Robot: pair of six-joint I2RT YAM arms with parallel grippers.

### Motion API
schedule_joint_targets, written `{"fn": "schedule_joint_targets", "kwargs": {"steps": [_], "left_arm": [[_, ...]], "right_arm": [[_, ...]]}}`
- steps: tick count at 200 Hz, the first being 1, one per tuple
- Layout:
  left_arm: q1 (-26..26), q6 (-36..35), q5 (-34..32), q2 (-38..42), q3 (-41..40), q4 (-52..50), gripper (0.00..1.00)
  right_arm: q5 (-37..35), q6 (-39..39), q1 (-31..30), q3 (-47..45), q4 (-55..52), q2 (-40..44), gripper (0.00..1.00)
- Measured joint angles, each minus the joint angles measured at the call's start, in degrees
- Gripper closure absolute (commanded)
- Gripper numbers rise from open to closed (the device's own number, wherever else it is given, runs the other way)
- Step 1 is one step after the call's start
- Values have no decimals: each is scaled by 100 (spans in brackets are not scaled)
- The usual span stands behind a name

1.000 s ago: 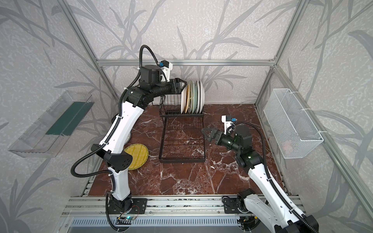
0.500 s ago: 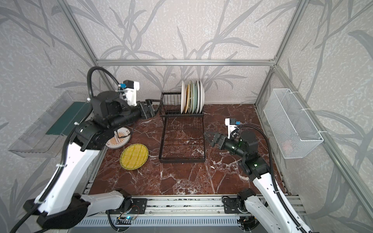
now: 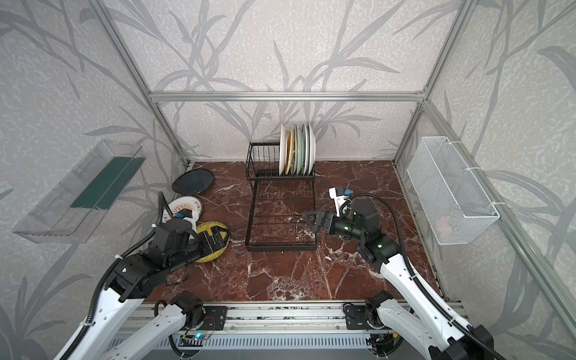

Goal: Load plates into a dish rack
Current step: Pick up the plate from the middle-left of the table.

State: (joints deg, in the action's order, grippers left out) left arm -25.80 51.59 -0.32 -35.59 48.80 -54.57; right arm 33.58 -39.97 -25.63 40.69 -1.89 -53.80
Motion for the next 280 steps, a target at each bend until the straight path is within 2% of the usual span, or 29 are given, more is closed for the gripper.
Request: {"fn": "schedule_joint_targets", "kwargs": {"steps": [39,82,136,178,280], "left_arm": [[645,1161,-111,625,-1117,186,7],[1469,2170,57,1338,-2238,756,16],[1665,3130,-114,1808,-3062,1349,26],[1687,3560,-197,1438,-3296,1899,27],[1687,4000,-426,382,-3563,2817,29]], "right_arm": [[-11,269,-503,-33,385,-442,1],[-116,391,-1102,-131,1141,-990,1],[-92,205,-1344,-136,1956,-1606,1],[-46,155,-1344,-136,2208,-1696,1],[4,55,-1344,-133,2323,-1928,1]]}}
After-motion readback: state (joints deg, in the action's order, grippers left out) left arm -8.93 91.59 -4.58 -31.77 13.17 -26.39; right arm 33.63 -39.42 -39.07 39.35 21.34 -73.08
